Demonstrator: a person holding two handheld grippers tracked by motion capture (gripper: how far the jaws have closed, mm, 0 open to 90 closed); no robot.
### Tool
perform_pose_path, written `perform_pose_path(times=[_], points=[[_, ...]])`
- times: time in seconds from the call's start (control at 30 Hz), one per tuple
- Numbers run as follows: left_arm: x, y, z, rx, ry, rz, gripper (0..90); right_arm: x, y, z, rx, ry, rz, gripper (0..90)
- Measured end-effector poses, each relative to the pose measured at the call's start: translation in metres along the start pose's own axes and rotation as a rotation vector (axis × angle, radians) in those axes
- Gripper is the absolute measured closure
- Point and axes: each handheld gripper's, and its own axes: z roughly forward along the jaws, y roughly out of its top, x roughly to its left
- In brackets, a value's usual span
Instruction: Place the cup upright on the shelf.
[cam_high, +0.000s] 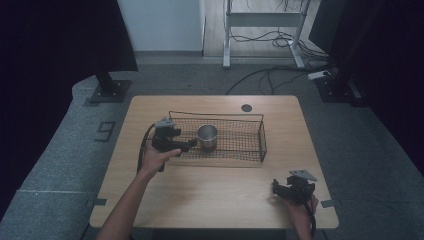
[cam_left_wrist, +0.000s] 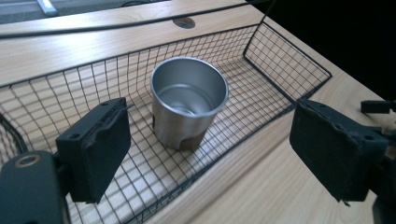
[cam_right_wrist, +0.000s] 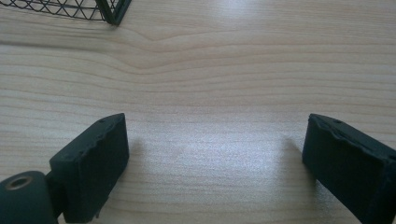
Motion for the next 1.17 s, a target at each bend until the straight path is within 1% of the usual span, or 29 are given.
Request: perform_pose_path(times=[0.1, 0.2, 0.27, 0.37, 0.63, 0.7, 0.77, 0.83, 0.87, 0.93, 1.03, 1.17], points=[[-0.003, -0.011, -0.008, -0.01, 0.008, 0.011, 13.2, 0.0, 0.0, 0.0, 0.0, 0.0, -0.001, 7.1], [-0.007, -0.022, -0.016, -0.028, 0.009, 0.009, 13.5, 0.0, 0.0, 0.0, 0.0, 0.0, -0.001, 7.1], [-0.01, -0.032, -0.02, -0.047, 0.032, 0.004, 14.5, 0.0, 0.0, 0.0, 0.0, 0.0, -0.001, 7.1], [-0.014, -0.045, -0.023, -0.051, 0.043, 0.01, 14.5, 0.0, 0.0, 0.0, 0.0, 0.0, 0.0, 7.1], [-0.021, -0.077, -0.027, -0.025, 0.046, 0.036, 14.9, 0.0, 0.0, 0.0, 0.0, 0.0, 0.0, 7.1], [-0.021, -0.085, -0.028, -0.02, 0.034, 0.031, 15.1, 0.0, 0.0, 0.0, 0.0, 0.0, 0.0, 7.1], [-0.022, -0.093, -0.029, -0.012, 0.034, 0.03, 15.1, 0.0, 0.0, 0.0, 0.0, 0.0, 0.0, 7.1], [-0.022, -0.1, -0.029, -0.014, 0.029, 0.02, 15.1, 0.0, 0.0, 0.0, 0.0, 0.0, 0.0, 7.1], [-0.022, -0.102, -0.028, -0.01, 0.026, 0.014, 15.2, 0.0, 0.0, 0.0, 0.0, 0.0, 0.0, 7.2], [-0.022, -0.105, -0.026, 0.006, 0.031, 0.02, 15.2, 0.0, 0.0, 0.0, 0.0, 0.0, 0.001, 7.2], [-0.023, -0.107, -0.026, 0.005, 0.019, 0.015, 15.2, 0.0, 0.0, 0.0, 0.0, 0.0, 0.0, 7.2], [-0.025, -0.108, -0.027, -0.005, 0.014, 0.007, 15.2, 0.0, 0.0, 0.0, 0.0, 0.0, 0.0, 7.2]])
